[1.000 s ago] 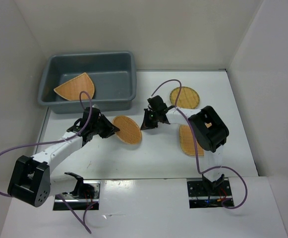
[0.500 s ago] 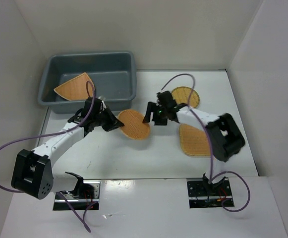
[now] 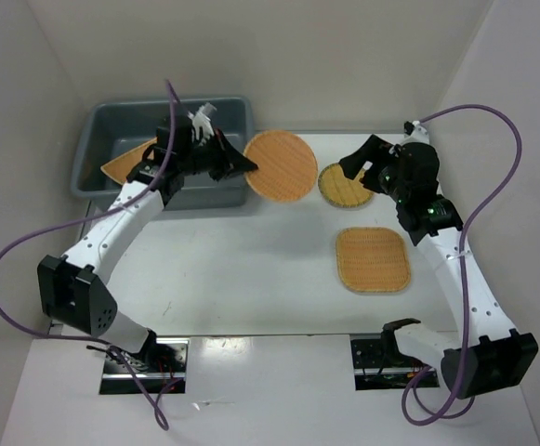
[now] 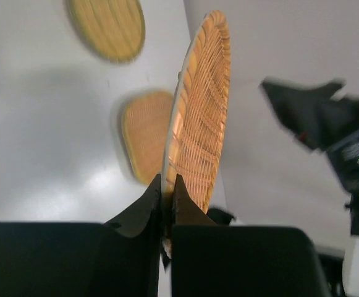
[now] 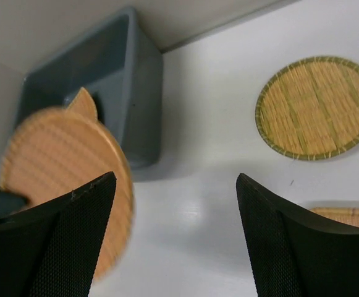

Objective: Place the mixed dishes into the plastic bin

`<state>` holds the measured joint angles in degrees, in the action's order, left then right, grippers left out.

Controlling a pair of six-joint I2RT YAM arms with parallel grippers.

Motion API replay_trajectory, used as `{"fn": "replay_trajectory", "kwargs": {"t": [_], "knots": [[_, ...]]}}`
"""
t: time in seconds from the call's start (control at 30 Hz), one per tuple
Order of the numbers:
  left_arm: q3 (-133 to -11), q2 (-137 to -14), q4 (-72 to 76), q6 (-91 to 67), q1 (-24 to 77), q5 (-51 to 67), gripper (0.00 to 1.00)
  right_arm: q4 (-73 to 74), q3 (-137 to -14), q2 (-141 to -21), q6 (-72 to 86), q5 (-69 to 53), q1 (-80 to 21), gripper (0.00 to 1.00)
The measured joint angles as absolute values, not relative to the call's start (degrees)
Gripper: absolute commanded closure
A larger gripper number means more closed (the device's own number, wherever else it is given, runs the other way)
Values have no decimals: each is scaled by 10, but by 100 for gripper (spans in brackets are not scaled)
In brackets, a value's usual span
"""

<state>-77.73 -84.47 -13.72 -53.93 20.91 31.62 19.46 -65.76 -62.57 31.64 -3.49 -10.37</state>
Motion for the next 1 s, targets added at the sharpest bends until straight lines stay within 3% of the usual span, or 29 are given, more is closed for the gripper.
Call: {"fn": "replay_trajectory", "kwargs": {"t": [0.27,0.53,1.0], "knots": [[-895,-925,-134,-524,58,152,100,252,-654,-633,312,-36,-98,15],[-880,-983,-115,-529,-97,29,100,277,-606,-590,304,-21,-93,12],[-859,-1117,-98,-558,-124,-45,100,342,-587,-564,278,4,-62,12]]}}
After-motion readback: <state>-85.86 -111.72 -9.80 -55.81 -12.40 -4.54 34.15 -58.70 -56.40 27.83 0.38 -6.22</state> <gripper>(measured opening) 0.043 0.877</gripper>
